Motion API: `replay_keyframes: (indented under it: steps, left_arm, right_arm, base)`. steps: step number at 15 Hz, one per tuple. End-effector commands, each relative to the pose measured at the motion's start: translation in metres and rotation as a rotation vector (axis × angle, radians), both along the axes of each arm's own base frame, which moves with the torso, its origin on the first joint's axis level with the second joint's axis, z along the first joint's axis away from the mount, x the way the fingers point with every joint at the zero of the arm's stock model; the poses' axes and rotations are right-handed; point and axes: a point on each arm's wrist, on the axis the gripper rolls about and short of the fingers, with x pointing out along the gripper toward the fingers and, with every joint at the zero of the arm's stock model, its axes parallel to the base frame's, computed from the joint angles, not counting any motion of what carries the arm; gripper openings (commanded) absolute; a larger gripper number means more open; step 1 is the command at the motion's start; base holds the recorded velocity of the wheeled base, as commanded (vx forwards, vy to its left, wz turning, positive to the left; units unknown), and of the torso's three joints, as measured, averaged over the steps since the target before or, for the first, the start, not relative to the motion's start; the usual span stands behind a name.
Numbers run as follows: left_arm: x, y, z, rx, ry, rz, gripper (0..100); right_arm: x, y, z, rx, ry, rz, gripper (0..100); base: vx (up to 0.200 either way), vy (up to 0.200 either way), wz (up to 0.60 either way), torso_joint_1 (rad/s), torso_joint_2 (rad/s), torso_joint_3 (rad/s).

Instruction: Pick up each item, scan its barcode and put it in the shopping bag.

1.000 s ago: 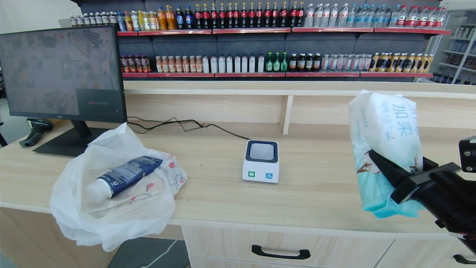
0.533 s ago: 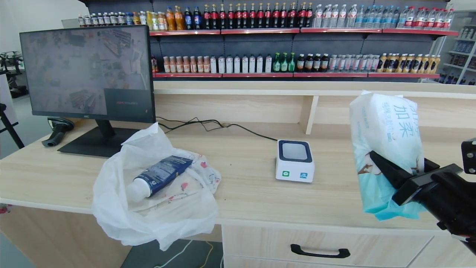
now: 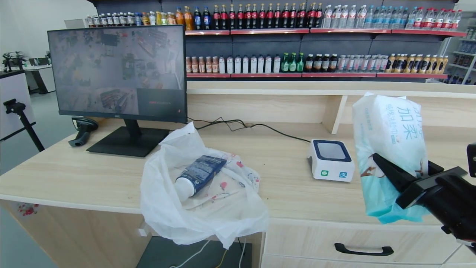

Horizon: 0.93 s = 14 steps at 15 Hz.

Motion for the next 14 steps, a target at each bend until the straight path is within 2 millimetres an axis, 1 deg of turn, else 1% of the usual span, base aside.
replay_keyframes:
  steps: [1, 5, 11, 14]
  left_arm:
    - [0.0000, 0.0000, 0.0000, 0.002, -0.001, -0.001, 100]
    - [0.0000, 0.0000, 0.0000, 0.002, -0.001, -0.001, 100]
    - [0.0000, 0.0000, 0.0000, 0.002, -0.001, -0.001, 100]
    - [0.0000, 0.0000, 0.0000, 0.002, -0.001, -0.001, 100]
  right_arm:
    - [0.0013, 0.0004, -0.0012, 0.000, 0.006, 0.001, 0]
    - [-0.0035, -0.0009, -0.0063, 0.000, 0.032, 0.004, 0]
    - [-0.0019, -0.0005, -0.0094, -0.003, 0.048, 0.002, 0]
    - [-0.0026, -0.0007, -0.0097, -0.004, 0.050, 0.002, 0]
  base:
    - [0.000, 0.000, 0.00, 0.000, 0.00, 0.000]
    - [0.000, 0.000, 0.00, 0.000, 0.00, 0.000]
    - [0.000, 0.000, 0.00, 0.000, 0.00, 0.000]
    - [0.200, 0.000, 0.00, -0.006, 0.00, 0.006]
